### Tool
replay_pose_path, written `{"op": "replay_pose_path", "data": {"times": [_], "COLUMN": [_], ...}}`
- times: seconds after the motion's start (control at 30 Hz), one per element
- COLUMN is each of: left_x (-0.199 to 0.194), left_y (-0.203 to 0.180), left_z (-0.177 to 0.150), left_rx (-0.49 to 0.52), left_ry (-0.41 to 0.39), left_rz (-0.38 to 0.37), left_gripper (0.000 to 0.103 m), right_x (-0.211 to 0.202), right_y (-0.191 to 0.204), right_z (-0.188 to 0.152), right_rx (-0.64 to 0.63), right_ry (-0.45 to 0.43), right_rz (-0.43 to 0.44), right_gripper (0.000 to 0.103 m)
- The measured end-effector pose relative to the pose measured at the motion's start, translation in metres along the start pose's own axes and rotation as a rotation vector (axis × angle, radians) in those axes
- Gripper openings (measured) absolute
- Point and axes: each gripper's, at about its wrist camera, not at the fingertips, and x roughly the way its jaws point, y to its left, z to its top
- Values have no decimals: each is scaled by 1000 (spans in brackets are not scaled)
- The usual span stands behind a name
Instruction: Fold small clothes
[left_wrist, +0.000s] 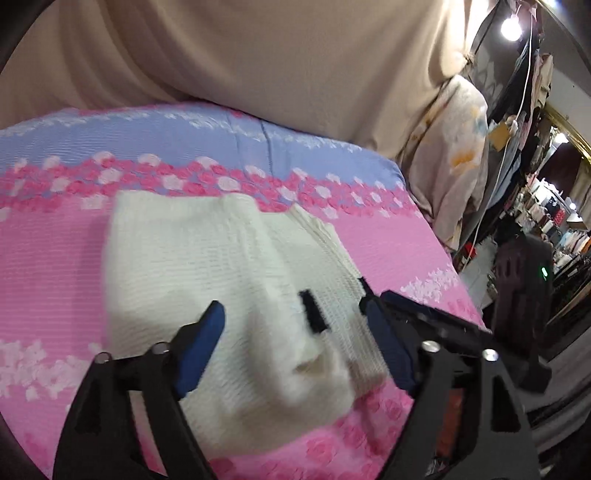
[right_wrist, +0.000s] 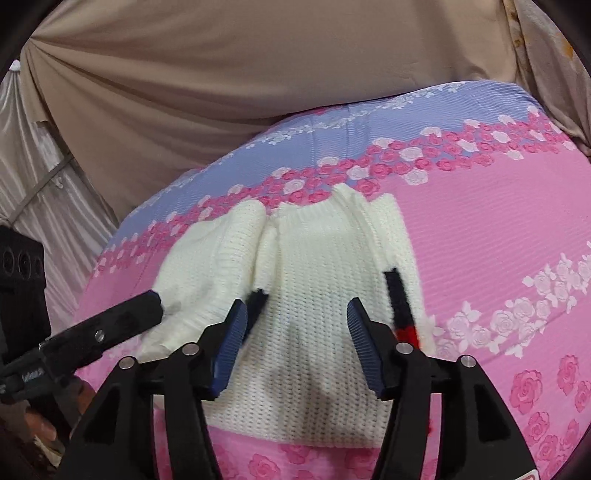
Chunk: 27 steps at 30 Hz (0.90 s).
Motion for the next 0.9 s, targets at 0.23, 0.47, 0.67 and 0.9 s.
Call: {"op": "replay_pose_path", "data": {"times": [0.23, 0.47, 0.67, 0.9], "left_x": [-24, -3, -10, -73], "left_y": [63, 91, 86, 114], "left_z": [-49, -84, -78, -56], "left_rx": [-180, -256, -204, -300], "left_ry": [100, 179, 145, -68], "left_rz": [135, 170, 201, 267], "left_gripper": [82, 82, 82, 82], "right_x": [53, 89, 98, 92], "right_y": [8, 34, 65, 145], "right_z": [7, -4, 5, 10], "right_rx": [131, 94, -10, -341], "right_ry": [191, 290, 281, 202], "right_rz": [230, 205, 152, 27], "right_gripper": [72, 73, 66, 25]}}
